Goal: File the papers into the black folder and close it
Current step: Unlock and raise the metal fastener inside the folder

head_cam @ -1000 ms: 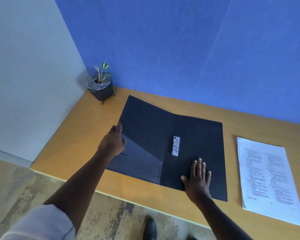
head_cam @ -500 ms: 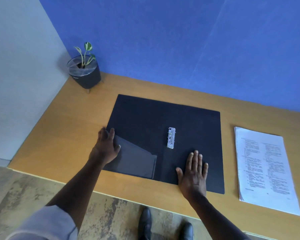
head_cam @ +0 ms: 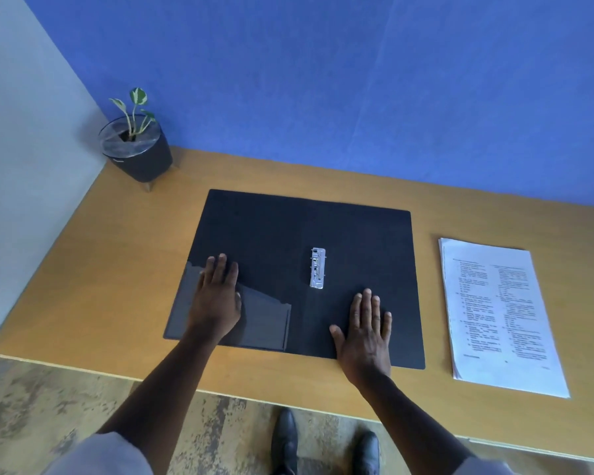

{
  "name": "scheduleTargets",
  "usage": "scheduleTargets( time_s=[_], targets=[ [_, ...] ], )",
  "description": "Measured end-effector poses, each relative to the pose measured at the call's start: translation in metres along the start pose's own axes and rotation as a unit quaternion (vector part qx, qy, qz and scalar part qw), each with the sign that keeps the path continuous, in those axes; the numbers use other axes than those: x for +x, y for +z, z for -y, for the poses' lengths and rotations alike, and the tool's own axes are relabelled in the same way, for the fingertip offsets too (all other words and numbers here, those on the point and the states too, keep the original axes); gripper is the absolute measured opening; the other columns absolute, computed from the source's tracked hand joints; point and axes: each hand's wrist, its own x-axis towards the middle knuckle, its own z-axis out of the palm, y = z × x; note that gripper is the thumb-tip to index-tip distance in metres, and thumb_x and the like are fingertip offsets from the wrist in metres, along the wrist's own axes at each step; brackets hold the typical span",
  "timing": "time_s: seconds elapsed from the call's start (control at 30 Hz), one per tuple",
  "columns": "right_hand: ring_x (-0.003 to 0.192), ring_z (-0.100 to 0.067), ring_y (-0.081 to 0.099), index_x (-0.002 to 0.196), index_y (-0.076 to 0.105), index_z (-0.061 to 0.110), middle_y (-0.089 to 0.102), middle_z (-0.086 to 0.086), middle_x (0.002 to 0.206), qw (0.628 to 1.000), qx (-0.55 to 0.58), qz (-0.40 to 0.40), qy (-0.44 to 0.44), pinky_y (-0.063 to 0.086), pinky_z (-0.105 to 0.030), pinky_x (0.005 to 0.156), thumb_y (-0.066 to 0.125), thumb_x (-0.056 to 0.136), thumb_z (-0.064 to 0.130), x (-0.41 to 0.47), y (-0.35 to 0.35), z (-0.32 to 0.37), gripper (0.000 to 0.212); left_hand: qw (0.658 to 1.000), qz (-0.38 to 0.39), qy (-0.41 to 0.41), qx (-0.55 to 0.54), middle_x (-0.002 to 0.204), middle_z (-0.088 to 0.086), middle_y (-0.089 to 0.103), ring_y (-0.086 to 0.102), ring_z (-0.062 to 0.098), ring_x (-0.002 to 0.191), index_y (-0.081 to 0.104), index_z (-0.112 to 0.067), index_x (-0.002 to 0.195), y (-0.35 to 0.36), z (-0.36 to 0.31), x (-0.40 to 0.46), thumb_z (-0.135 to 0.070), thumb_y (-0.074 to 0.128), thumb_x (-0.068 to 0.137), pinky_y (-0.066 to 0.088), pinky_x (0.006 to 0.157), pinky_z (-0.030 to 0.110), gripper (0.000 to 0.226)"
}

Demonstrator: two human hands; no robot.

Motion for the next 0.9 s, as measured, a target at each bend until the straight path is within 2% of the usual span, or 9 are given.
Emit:
scheduleTargets(
  time_s=[0.07, 0.17, 0.27, 0.37, 0.47, 0.6, 0.7, 0.8, 0.9],
  targets=[
    [0.155, -0.028, -0.006, 0.159, 0.006, 0.008, -0.002, -0.009, 0.168, 1.000, 0.012, -0.001, -0.005, 0.001, -0.050, 0.125, 0.017, 0.099, 0.062, 0.000, -0.002, -0.001, 0.082, 1.000, -0.008, 0.021, -0.004, 0.154, 0.012, 0.041, 0.039, 0.035, 0.138, 0.047, -0.008, 0.144, -0.003, -0.022, 0.001, -0.021, 0.057, 0.094, 0.041, 0.107, 0.048, 0.052],
    [0.156, -0.028, -0.003, 0.160, 0.012, 0.008, 0.001, -0.009, 0.169, 1.000, 0.030, -0.005, -0.010, 0.002, -0.049, 0.125, 0.021, 0.098, 0.061, 0.002, -0.006, -0.004, 0.081, 0.998, 0.010, 0.027, -0.063, 0.136, 0.008, 0.052, 0.053, 0.030, 0.122, 0.052, -0.013, 0.140, -0.005, -0.057, 0.005, -0.026, 0.055, 0.096, 0.048, 0.095, 0.041, 0.046],
    [0.156, -0.029, 0.000, 0.159, 0.017, 0.010, 0.003, -0.008, 0.169, 0.999, 0.042, -0.007, -0.023, 0.002, -0.047, 0.126, 0.025, 0.099, 0.057, 0.012, -0.012, -0.008, 0.077, 0.991, 0.042, 0.030, -0.120, 0.133, 0.006, 0.051, 0.056, 0.026, 0.119, 0.049, -0.019, 0.143, 0.000, -0.086, 0.012, -0.034, 0.053, 0.097, 0.050, 0.091, 0.039, 0.049],
    [0.156, -0.026, -0.005, 0.160, 0.013, 0.012, -0.004, -0.005, 0.168, 0.998, 0.045, -0.002, -0.035, -0.002, -0.044, 0.125, 0.020, 0.098, 0.058, 0.031, -0.021, -0.015, 0.078, 0.986, 0.052, 0.043, -0.150, 0.132, 0.003, 0.050, 0.058, 0.024, 0.117, 0.046, -0.021, 0.144, 0.007, -0.108, 0.019, -0.040, 0.052, 0.097, 0.052, 0.089, 0.040, 0.051],
    [0.155, -0.022, -0.011, 0.160, 0.006, 0.012, -0.010, -0.003, 0.167, 0.998, 0.043, 0.008, -0.052, -0.008, -0.040, 0.124, 0.023, 0.101, 0.056, 0.048, -0.027, -0.022, 0.075, 0.983, 0.056, 0.041, -0.169, 0.131, 0.002, 0.051, 0.060, 0.022, 0.116, 0.044, -0.021, 0.145, 0.012, -0.119, 0.024, -0.042, 0.054, 0.096, 0.052, 0.089, 0.039, 0.055],
    [0.154, -0.018, -0.014, 0.160, 0.007, 0.013, -0.005, -0.002, 0.169, 0.997, 0.052, -0.003, -0.065, -0.009, -0.038, 0.125, 0.012, 0.097, 0.058, 0.055, -0.022, -0.031, 0.077, 0.982, 0.078, 0.027, -0.170, 0.130, 0.002, 0.051, 0.060, 0.023, 0.113, 0.039, -0.022, 0.148, 0.014, -0.126, 0.030, -0.045, 0.060, 0.093, 0.051, 0.088, 0.038, 0.063],
    [0.155, -0.017, -0.009, 0.160, 0.011, 0.013, 0.001, -0.001, 0.169, 0.996, 0.049, -0.026, -0.066, -0.005, -0.039, 0.124, 0.018, 0.101, 0.055, 0.052, -0.014, -0.034, 0.073, 0.982, 0.082, 0.021, -0.171, 0.127, 0.001, 0.052, 0.059, 0.021, 0.112, 0.039, -0.024, 0.148, 0.015, -0.125, 0.033, -0.045, 0.064, 0.090, 0.048, 0.087, 0.035, 0.067],
    [0.156, -0.018, -0.001, 0.159, 0.019, 0.012, 0.009, -0.003, 0.168, 0.996, 0.048, -0.047, -0.062, 0.001, -0.041, 0.125, 0.026, 0.102, 0.051, 0.051, -0.011, -0.033, 0.070, 0.977, 0.072, 0.024, -0.201, 0.112, -0.002, 0.058, 0.059, 0.014, 0.101, 0.043, -0.026, 0.146, 0.014, -0.122, 0.037, -0.041, 0.065, 0.091, 0.044, 0.083, 0.030, 0.061],
    [0.156, -0.020, 0.007, 0.157, 0.026, 0.010, 0.018, -0.006, 0.167, 0.994, 0.055, -0.067, -0.062, 0.006, -0.043, 0.126, 0.031, 0.101, 0.048, 0.052, -0.009, -0.032, 0.068, 0.972, 0.072, 0.017, -0.224, 0.093, -0.005, 0.062, 0.059, 0.015, 0.086, 0.048, -0.027, 0.140, 0.016, -0.119, 0.043, -0.037, 0.066, 0.090, 0.044, 0.076, 0.029, 0.054]
  ],
)
